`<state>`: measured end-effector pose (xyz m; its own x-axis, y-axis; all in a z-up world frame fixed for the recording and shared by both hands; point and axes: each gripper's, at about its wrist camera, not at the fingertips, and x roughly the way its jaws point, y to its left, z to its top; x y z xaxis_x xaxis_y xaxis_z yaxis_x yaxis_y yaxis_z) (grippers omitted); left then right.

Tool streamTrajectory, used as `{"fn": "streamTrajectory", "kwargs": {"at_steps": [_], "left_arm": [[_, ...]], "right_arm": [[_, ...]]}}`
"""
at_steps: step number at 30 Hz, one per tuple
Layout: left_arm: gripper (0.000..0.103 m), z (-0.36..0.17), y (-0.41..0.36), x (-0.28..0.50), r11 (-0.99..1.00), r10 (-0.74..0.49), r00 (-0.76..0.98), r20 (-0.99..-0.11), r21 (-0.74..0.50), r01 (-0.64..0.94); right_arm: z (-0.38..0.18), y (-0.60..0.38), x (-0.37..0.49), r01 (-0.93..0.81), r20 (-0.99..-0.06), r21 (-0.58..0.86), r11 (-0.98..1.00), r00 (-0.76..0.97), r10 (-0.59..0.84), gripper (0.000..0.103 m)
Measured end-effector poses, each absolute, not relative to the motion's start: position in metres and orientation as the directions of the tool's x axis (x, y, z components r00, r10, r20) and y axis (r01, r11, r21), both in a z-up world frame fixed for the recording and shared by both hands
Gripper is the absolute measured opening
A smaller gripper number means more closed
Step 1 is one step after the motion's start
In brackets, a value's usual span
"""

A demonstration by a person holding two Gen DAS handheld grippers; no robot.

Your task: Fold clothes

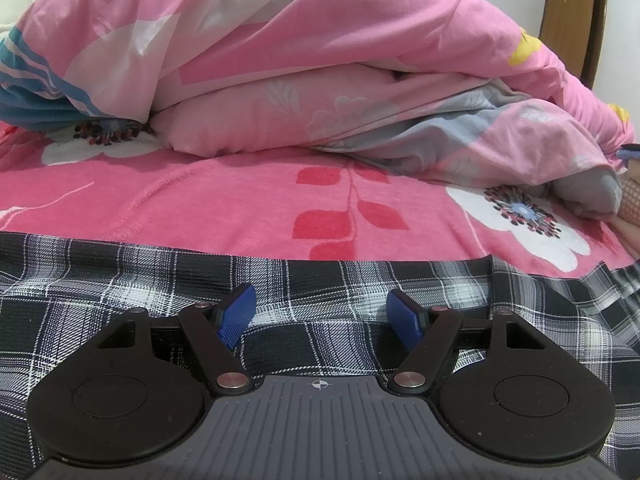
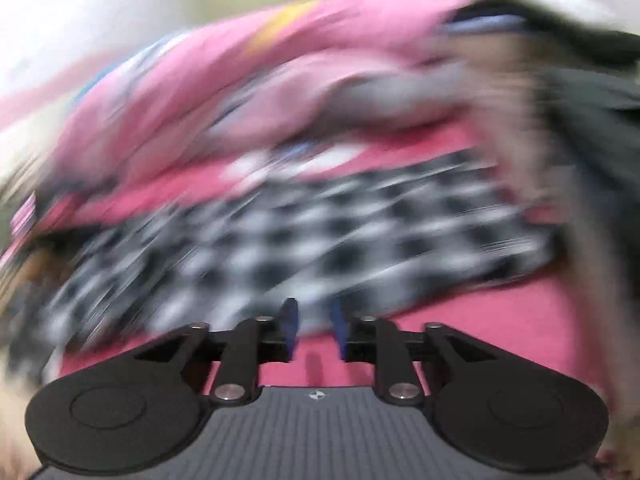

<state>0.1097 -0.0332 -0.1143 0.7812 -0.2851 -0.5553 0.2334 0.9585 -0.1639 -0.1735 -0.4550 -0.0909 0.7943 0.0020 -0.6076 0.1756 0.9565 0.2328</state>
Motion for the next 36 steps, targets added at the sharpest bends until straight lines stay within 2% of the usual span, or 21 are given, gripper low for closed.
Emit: {"fn": "streamTrajectory", "kwargs": {"at_steps": [4,6,10,12,15,18,22,24,26,28,29,31,33,36], "left_arm": [[0.072,-0.114,-0.033,0.11,0.958,-0.286,0.781,-0.555,-0.165,0.234],[0.073,-0.114,-0.033,0.11,0.958,-0.286,0.781,-0.556,-0.165,0.234],[0.073,-0.114,-0.032,0.11,0.958,-0.288,0.78,-0.555,-0.167,0.235],[0.073,-0.114,-0.032,0.11,0.957,-0.289,0.78,-0.555,-0.169,0.235],[0.073,-0.114,-0.032,0.111,0.957,-0.289,0.78,-0.556,-0.167,0.236],[0.073,-0.114,-0.033,0.11,0.957,-0.289,0.78,-0.556,-0.167,0.236],[0.073,-0.114,-0.033,0.11,0.957,-0.289,0.78,-0.556,-0.167,0.236],[0.073,-0.114,-0.033,0.11,0.958,-0.288,0.78,-0.556,-0.165,0.236],[0.073,-0.114,-0.033,0.11,0.958,-0.287,0.78,-0.556,-0.163,0.236],[0.073,-0.114,-0.033,0.11,0.958,-0.285,0.78,-0.557,-0.16,0.236],[0.073,-0.114,-0.033,0.11,0.958,-0.285,0.78,-0.557,-0.159,0.237],[0.073,-0.114,-0.033,0.11,0.959,-0.284,0.78,-0.558,-0.157,0.237],[0.073,-0.113,-0.032,0.11,0.958,-0.287,0.779,-0.558,-0.161,0.238],[0.073,-0.113,-0.031,0.11,0.957,-0.291,0.778,-0.556,-0.168,0.238]], "right_arm": [[-0.109,-0.502,-0.154,0.525,-0.643,0.306,0.794,0.729,-0.234,0.029],[-0.12,-0.519,-0.15,0.633,-0.647,0.351,0.69,0.696,-0.311,0.03],[-0.135,-0.531,-0.144,0.707,-0.597,0.402,0.582,0.684,-0.419,0.026],[-0.137,-0.53,-0.143,0.721,-0.567,0.387,0.575,0.678,-0.468,0.0],[-0.133,-0.526,-0.145,0.759,-0.537,0.311,0.571,0.637,-0.553,0.0],[-0.135,-0.524,-0.141,0.79,-0.57,0.23,0.569,0.583,-0.579,0.0],[-0.129,-0.516,-0.147,0.81,-0.565,0.194,0.553,0.553,-0.612,0.008],[-0.123,-0.506,-0.153,0.814,-0.543,0.174,0.554,0.548,-0.636,0.025],[-0.115,-0.485,-0.157,0.803,-0.487,0.136,0.58,0.564,-0.667,0.034],[-0.105,-0.457,-0.155,0.769,-0.395,0.074,0.635,0.607,-0.689,0.036],[-0.101,-0.445,-0.152,0.723,-0.353,0.053,0.689,0.659,-0.664,0.036],[-0.093,-0.426,-0.126,0.534,-0.35,0.035,0.845,0.799,-0.49,0.035],[-0.092,-0.41,-0.091,0.316,-0.408,0.052,0.947,0.873,-0.268,0.034],[-0.106,-0.384,-0.041,0.047,-0.515,0.045,0.998,0.857,-0.017,0.028]]}}
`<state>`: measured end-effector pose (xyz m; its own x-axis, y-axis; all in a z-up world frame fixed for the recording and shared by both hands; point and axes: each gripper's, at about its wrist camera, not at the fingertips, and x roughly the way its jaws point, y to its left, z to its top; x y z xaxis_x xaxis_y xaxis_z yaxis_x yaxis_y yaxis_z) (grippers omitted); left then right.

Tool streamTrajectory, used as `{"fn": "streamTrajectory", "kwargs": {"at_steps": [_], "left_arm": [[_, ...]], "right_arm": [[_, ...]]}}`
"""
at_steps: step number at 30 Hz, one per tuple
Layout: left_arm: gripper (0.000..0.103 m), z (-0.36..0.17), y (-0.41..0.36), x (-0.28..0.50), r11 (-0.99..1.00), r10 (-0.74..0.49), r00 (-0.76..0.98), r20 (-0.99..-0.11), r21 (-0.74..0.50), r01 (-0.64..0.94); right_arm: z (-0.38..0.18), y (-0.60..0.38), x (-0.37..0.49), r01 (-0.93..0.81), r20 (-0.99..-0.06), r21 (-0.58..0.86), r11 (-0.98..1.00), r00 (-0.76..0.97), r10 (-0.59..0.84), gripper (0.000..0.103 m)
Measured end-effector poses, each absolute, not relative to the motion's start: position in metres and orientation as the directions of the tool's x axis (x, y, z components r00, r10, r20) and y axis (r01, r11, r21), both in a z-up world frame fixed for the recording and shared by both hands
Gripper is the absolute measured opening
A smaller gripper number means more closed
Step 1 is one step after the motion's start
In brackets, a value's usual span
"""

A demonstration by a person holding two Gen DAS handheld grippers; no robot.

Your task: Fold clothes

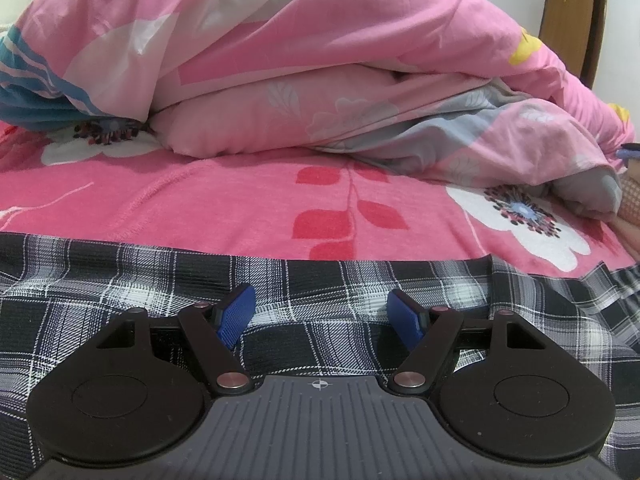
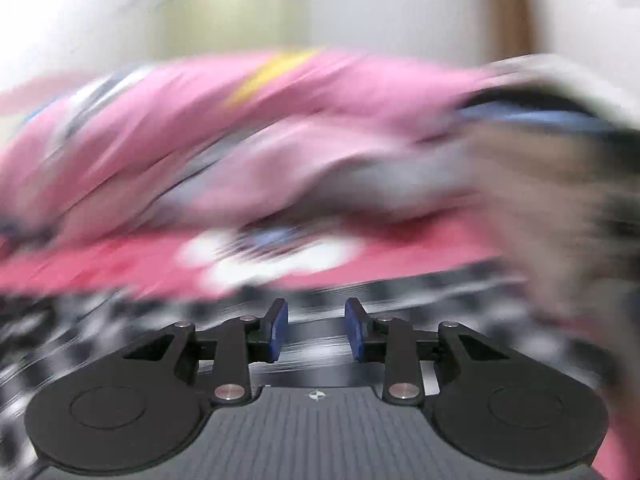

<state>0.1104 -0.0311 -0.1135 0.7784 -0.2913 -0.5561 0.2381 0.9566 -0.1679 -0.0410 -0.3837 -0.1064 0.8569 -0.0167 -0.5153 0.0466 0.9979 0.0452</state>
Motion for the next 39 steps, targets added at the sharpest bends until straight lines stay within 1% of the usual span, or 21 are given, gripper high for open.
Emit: {"fn": "streamTrajectory", "kwargs": {"at_steps": [1,2,6,8,10,12,16,19,20,22,23,24,26,28,30,36,39], "left_arm": [[0.073,-0.114,-0.031,0.11,0.956,-0.293,0.778,-0.556,-0.17,0.238],[0.073,-0.114,-0.03,0.111,0.956,-0.294,0.778,-0.555,-0.172,0.238],[0.073,-0.114,-0.031,0.111,0.955,-0.295,0.777,-0.557,-0.171,0.241],[0.075,-0.114,-0.031,0.111,0.955,-0.296,0.776,-0.557,-0.169,0.242],[0.076,-0.114,-0.032,0.111,0.955,-0.296,0.775,-0.558,-0.168,0.244],[0.076,-0.113,-0.032,0.111,0.955,-0.296,0.774,-0.559,-0.167,0.245],[0.076,-0.113,-0.032,0.111,0.955,-0.298,0.773,-0.56,-0.169,0.245],[0.076,-0.113,-0.032,0.112,0.955,-0.296,0.773,-0.562,-0.164,0.247],[0.076,-0.113,-0.032,0.112,0.955,-0.296,0.773,-0.562,-0.163,0.247],[0.077,-0.113,-0.032,0.112,0.955,-0.295,0.773,-0.562,-0.162,0.247],[0.077,-0.113,-0.031,0.112,0.955,-0.296,0.772,-0.562,-0.162,0.248],[0.077,-0.113,-0.031,0.112,0.955,-0.296,0.772,-0.562,-0.162,0.248],[0.077,-0.113,-0.031,0.112,0.955,-0.296,0.772,-0.562,-0.161,0.248],[0.077,-0.113,-0.031,0.112,0.955,-0.296,0.772,-0.562,-0.161,0.248],[0.077,-0.113,-0.031,0.112,0.955,-0.296,0.772,-0.562,-0.161,0.249],[0.077,-0.113,-0.031,0.112,0.956,-0.293,0.773,-0.563,-0.156,0.249],[0.077,-0.113,-0.032,0.112,0.956,-0.293,0.773,-0.563,-0.156,0.249]], "right_arm": [[-0.111,-0.377,-0.029,-0.006,-0.543,0.026,1.0,0.84,0.019,0.028],[-0.113,-0.379,-0.02,0.002,-0.561,0.002,1.0,0.828,0.0,0.028],[-0.119,-0.414,0.008,0.142,-0.61,-0.059,0.988,0.779,-0.148,0.028],[-0.12,-0.446,0.014,0.215,-0.618,-0.064,0.974,0.758,-0.208,0.028],[-0.123,-0.472,0.022,0.253,-0.626,-0.067,0.965,0.742,-0.238,0.026],[-0.128,-0.489,0.027,0.28,-0.637,-0.076,0.957,0.725,-0.262,0.022],[-0.132,-0.521,0.046,0.366,-0.635,-0.099,0.925,0.692,-0.342,0.023],[-0.132,-0.541,0.062,0.432,-0.652,-0.094,0.897,0.654,-0.383,0.028],[-0.135,-0.545,0.068,0.449,-0.666,-0.104,0.888,0.631,-0.397,0.032],[-0.141,-0.554,0.076,0.486,-0.685,-0.115,0.866,0.593,-0.424,0.033],[-0.144,-0.558,0.079,0.501,-0.692,-0.115,0.858,0.579,-0.432,0.036],[-0.147,-0.562,0.081,0.514,-0.697,-0.111,0.85,0.57,-0.436,0.041],[-0.154,-0.57,0.082,0.54,-0.703,-0.084,0.837,0.563,-0.434,0.043],[-0.157,-0.576,0.079,0.549,-0.702,-0.046,0.835,0.577,-0.418,0.039],[-0.157,-0.572,0.077,0.53,-0.69,-0.068,0.845,0.587,-0.424,0.003],[-0.162,-0.555,0.077,0.531,-0.578,-0.24,0.813,0.595,-0.559,0.003],[-0.171,-0.559,0.083,0.531,-0.574,-0.285,0.798,0.572,-0.586,0.003]]}}
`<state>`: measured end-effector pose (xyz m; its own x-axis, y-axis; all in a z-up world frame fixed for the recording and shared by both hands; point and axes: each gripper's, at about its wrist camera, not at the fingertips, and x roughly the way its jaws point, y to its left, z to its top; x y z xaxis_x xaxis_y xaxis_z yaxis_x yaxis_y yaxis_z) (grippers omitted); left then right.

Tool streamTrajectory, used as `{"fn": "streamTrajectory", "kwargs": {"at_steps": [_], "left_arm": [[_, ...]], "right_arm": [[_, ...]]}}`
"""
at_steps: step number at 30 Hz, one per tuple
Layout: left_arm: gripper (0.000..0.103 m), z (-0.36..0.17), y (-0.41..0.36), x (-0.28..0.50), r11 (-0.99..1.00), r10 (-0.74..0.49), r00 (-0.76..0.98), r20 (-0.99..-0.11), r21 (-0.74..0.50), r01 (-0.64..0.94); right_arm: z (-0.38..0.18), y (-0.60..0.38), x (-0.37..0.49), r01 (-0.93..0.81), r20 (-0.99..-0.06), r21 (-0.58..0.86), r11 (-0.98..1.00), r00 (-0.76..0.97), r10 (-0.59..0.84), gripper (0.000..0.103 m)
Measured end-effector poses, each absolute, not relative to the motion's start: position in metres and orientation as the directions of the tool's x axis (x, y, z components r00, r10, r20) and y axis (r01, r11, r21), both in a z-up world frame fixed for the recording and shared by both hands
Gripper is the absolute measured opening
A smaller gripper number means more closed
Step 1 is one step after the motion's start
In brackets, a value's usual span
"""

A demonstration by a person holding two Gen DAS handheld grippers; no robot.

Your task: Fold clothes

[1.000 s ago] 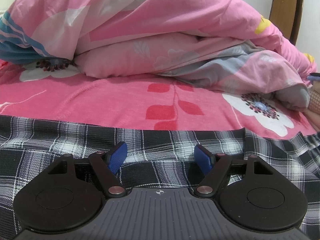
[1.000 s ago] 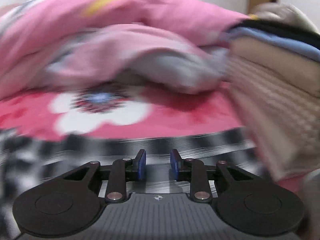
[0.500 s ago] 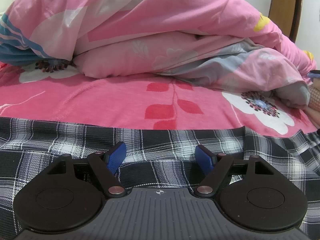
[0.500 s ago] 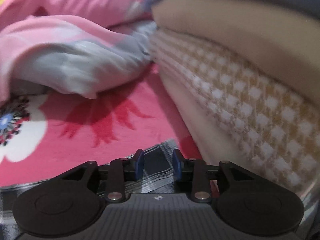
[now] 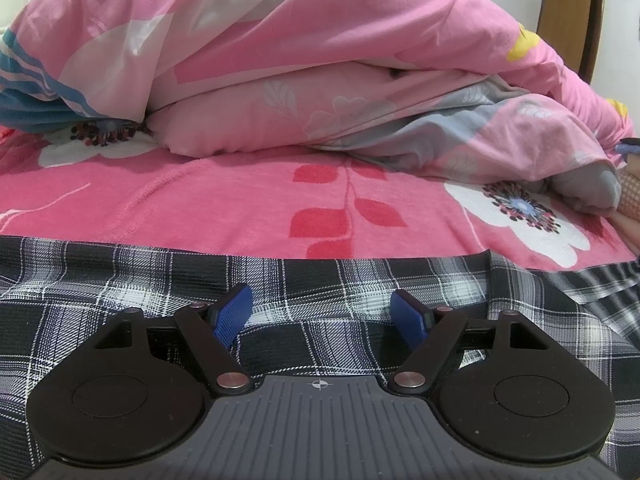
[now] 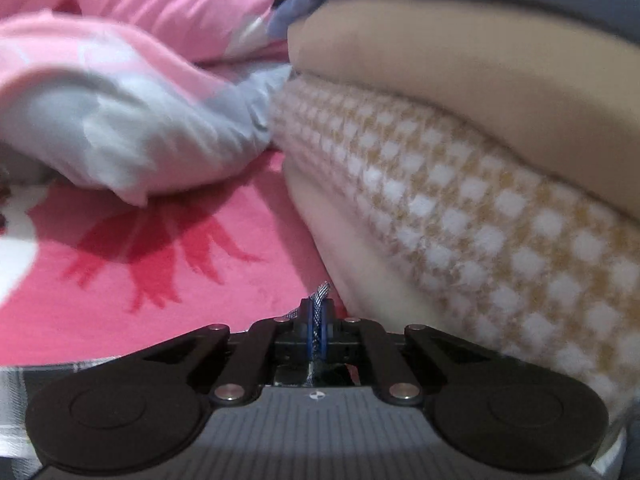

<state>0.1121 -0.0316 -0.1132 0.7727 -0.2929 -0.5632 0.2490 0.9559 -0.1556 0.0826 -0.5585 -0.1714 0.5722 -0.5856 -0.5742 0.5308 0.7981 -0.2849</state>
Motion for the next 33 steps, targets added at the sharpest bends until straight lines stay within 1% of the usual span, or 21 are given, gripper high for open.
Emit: {"fn": "streamTrajectory", "kwargs": {"at_steps": [2,4,7,10,11,12,13,14,17,19,21,23,25,26,28,29,30,31,33], "left_arm": [[0.077,-0.113,-0.031,0.112,0.956,-0.293,0.773,-0.563,-0.155,0.249],[0.077,-0.113,-0.031,0.112,0.956,-0.293,0.773,-0.563,-0.156,0.249],[0.077,-0.113,-0.031,0.112,0.956,-0.294,0.773,-0.563,-0.157,0.249],[0.077,-0.113,-0.031,0.112,0.956,-0.294,0.772,-0.563,-0.157,0.249],[0.077,-0.113,-0.031,0.112,0.956,-0.294,0.772,-0.563,-0.157,0.249],[0.077,-0.113,-0.031,0.112,0.956,-0.294,0.772,-0.563,-0.157,0.249],[0.077,-0.113,-0.031,0.112,0.956,-0.294,0.772,-0.563,-0.157,0.249],[0.077,-0.113,-0.031,0.112,0.956,-0.294,0.772,-0.563,-0.157,0.249],[0.077,-0.113,-0.031,0.112,0.956,-0.294,0.772,-0.564,-0.157,0.249],[0.077,-0.113,-0.03,0.112,0.955,-0.295,0.772,-0.564,-0.159,0.249],[0.077,-0.113,-0.03,0.112,0.955,-0.297,0.772,-0.562,-0.163,0.249],[0.077,-0.113,-0.029,0.113,0.954,-0.3,0.772,-0.561,-0.168,0.249],[0.077,-0.113,-0.029,0.113,0.953,-0.304,0.772,-0.558,-0.175,0.248],[0.077,-0.113,-0.028,0.113,0.952,-0.306,0.772,-0.558,-0.179,0.248],[0.077,-0.113,-0.028,0.113,0.951,-0.308,0.771,-0.557,-0.182,0.248],[0.077,-0.113,-0.028,0.112,0.951,-0.308,0.771,-0.557,-0.182,0.249],[0.077,-0.113,-0.028,0.112,0.951,-0.309,0.771,-0.557,-0.183,0.249],[0.077,-0.113,-0.027,0.112,0.951,-0.309,0.771,-0.557,-0.184,0.249],[0.077,-0.113,-0.026,0.112,0.95,-0.312,0.771,-0.555,-0.188,0.249]], "right_arm": [[-0.174,-0.56,0.085,0.529,-0.574,-0.297,0.795,0.566,-0.592,0.003],[-0.17,-0.561,0.086,0.532,-0.576,-0.3,0.792,0.561,-0.595,0.006],[-0.158,-0.557,0.077,0.507,-0.587,-0.265,0.821,0.59,-0.554,0.021],[-0.132,-0.539,0.049,0.455,-0.55,-0.221,0.863,0.672,-0.495,0.032],[-0.123,-0.531,0.036,0.442,-0.525,-0.219,0.87,0.698,-0.487,0.045],[-0.114,-0.523,0.023,0.429,-0.5,-0.218,0.877,0.722,-0.478,0.055],[-0.106,-0.514,0.01,0.413,-0.485,-0.21,0.886,0.743,-0.461,0.059],[-0.101,-0.506,-0.005,0.386,-0.49,-0.187,0.903,0.76,-0.427,0.06],[-0.099,-0.483,-0.047,0.277,-0.538,-0.086,0.957,0.796,-0.279,0.059],[-0.11,-0.471,-0.068,0.203,-0.582,-0.005,0.979,0.796,-0.168,0.057],[-0.124,-0.463,-0.091,0.171,-0.636,0.059,0.984,0.766,-0.095,0.048],[-0.138,-0.466,-0.11,0.232,-0.686,0.063,0.971,0.716,-0.127,0.046],[-0.142,-0.478,-0.131,0.32,-0.688,0.075,0.945,0.702,-0.183,0.044],[-0.141,-0.481,-0.139,0.38,-0.694,0.056,0.923,0.679,-0.238,0.039],[-0.136,-0.486,-0.153,0.503,-0.706,-0.022,0.864,0.604,-0.37,0.04],[-0.135,-0.488,-0.158,0.538,-0.711,-0.058,0.841,0.569,-0.413,0.037],[-0.134,-0.489,-0.162,0.561,-0.713,-0.076,0.824,0.547,-0.439,0.028],[-0.132,-0.488,-0.167,0.573,-0.709,-0.074,0.817,0.546,-0.447,0.027],[-0.119,-0.473,-0.171,0.556,-0.666,-0.064,0.829,0.595,-0.45,0.027]]}}
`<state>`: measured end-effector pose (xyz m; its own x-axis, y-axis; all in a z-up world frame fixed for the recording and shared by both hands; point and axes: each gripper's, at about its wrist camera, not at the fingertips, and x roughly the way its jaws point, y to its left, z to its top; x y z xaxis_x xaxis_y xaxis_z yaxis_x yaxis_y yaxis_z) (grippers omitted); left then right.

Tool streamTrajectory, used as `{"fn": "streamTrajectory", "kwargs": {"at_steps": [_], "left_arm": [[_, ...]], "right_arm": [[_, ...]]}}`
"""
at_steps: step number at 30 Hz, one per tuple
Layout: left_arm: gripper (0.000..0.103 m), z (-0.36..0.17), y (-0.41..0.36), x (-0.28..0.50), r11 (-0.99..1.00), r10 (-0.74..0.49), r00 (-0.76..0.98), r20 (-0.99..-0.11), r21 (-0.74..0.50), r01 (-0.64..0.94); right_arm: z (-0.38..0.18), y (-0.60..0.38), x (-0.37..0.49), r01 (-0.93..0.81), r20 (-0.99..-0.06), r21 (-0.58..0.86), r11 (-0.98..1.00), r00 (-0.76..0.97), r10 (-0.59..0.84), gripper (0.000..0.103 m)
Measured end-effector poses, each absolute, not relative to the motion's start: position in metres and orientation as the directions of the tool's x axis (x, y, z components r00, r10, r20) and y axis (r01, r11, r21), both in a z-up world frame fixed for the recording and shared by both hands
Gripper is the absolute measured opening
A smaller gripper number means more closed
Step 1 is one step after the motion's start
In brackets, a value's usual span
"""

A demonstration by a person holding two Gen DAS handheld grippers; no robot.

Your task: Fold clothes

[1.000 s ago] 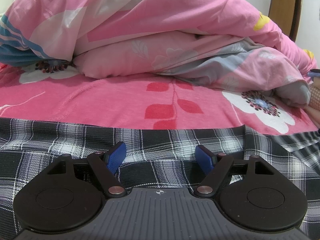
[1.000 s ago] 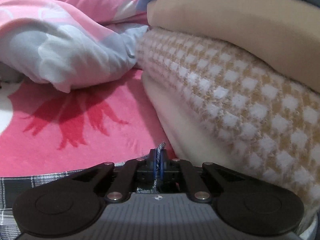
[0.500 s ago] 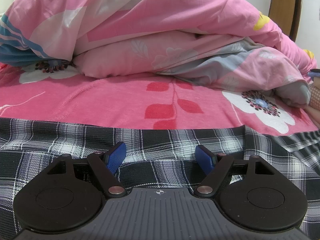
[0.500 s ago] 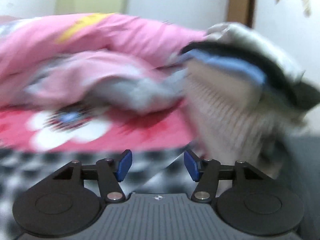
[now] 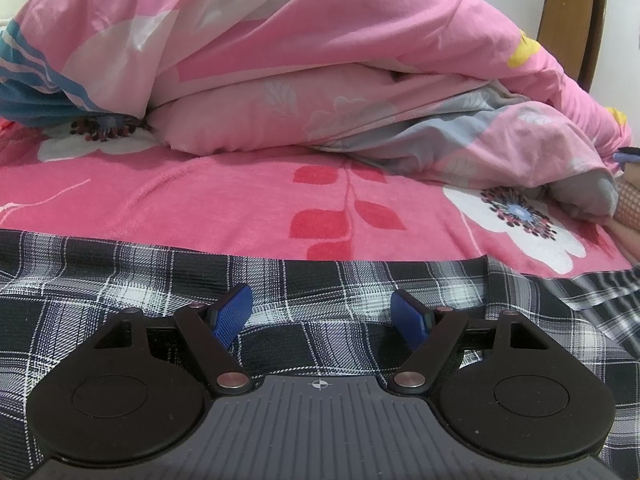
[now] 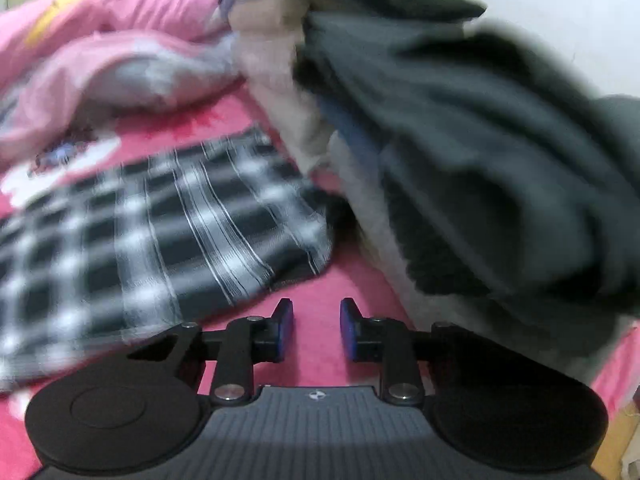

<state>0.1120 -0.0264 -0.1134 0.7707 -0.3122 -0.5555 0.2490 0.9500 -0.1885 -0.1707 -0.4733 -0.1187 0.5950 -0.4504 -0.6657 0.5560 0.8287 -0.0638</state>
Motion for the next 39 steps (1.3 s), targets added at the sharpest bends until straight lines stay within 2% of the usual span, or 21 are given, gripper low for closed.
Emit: {"fn": "streamTrajectory", "kwargs": {"at_steps": [5,7,10,12,14,17,22,25,26,27,29,35,39], "left_arm": [[0.078,-0.113,-0.025,0.112,0.947,-0.321,0.768,-0.553,-0.2,0.252],[0.079,-0.113,-0.025,0.112,0.946,-0.325,0.767,-0.553,-0.204,0.254],[0.08,-0.114,-0.025,0.112,0.945,-0.326,0.767,-0.553,-0.202,0.256],[0.08,-0.114,-0.024,0.112,0.944,-0.328,0.766,-0.553,-0.205,0.257],[0.08,-0.114,-0.023,0.112,0.943,-0.331,0.766,-0.551,-0.209,0.257],[0.08,-0.114,-0.023,0.112,0.942,-0.334,0.766,-0.55,-0.214,0.258],[0.081,-0.114,-0.022,0.113,0.94,-0.34,0.764,-0.548,-0.221,0.259],[0.081,-0.114,-0.021,0.113,0.939,-0.343,0.763,-0.547,-0.225,0.261],[0.081,-0.114,-0.021,0.113,0.938,-0.344,0.763,-0.547,-0.226,0.261],[0.081,-0.114,-0.021,0.113,0.938,-0.345,0.763,-0.547,-0.227,0.262],[0.082,-0.114,-0.021,0.113,0.938,-0.346,0.762,-0.547,-0.227,0.263],[0.082,-0.114,-0.022,0.113,0.938,-0.346,0.762,-0.547,-0.225,0.264],[0.082,-0.114,-0.022,0.113,0.938,-0.346,0.762,-0.547,-0.225,0.264]], "right_arm": [[-0.091,-0.426,-0.163,0.43,-0.579,0.004,0.903,0.737,-0.348,0.028],[-0.081,-0.399,-0.162,0.315,-0.562,0.066,0.947,0.796,-0.225,0.028],[-0.065,-0.334,-0.168,-0.013,-0.529,0.094,0.996,0.846,0.061,0.03],[-0.058,-0.287,-0.176,-0.232,-0.506,0.071,0.97,0.83,0.235,0.042],[-0.054,-0.242,-0.182,-0.421,-0.485,0.067,0.904,0.779,0.398,0.048],[-0.057,-0.185,-0.188,-0.635,-0.488,0.077,0.769,0.648,0.585,0.06],[-0.072,-0.124,-0.174,-0.722,-0.558,-0.005,0.692,0.577,0.597,0.069],[-0.086,-0.102,-0.167,-0.757,-0.593,-0.019,0.653,0.534,0.602,0.07],[-0.092,-0.097,-0.167,-0.775,-0.607,-0.039,0.631,0.52,0.601,0.065],[-0.097,-0.093,-0.168,-0.781,-0.617,-0.062,0.621,0.519,0.591,0.039],[-0.102,-0.094,-0.168,-0.766,-0.63,-0.042,0.641,0.518,0.578,0.007],[-0.065,-0.157,-0.161,-0.61,-0.478,0.071,0.79,0.674,0.563,0.005],[-0.03,-0.237,-0.159,-0.39,-0.347,0.162,0.906,0.837,0.422,0.006]]}}
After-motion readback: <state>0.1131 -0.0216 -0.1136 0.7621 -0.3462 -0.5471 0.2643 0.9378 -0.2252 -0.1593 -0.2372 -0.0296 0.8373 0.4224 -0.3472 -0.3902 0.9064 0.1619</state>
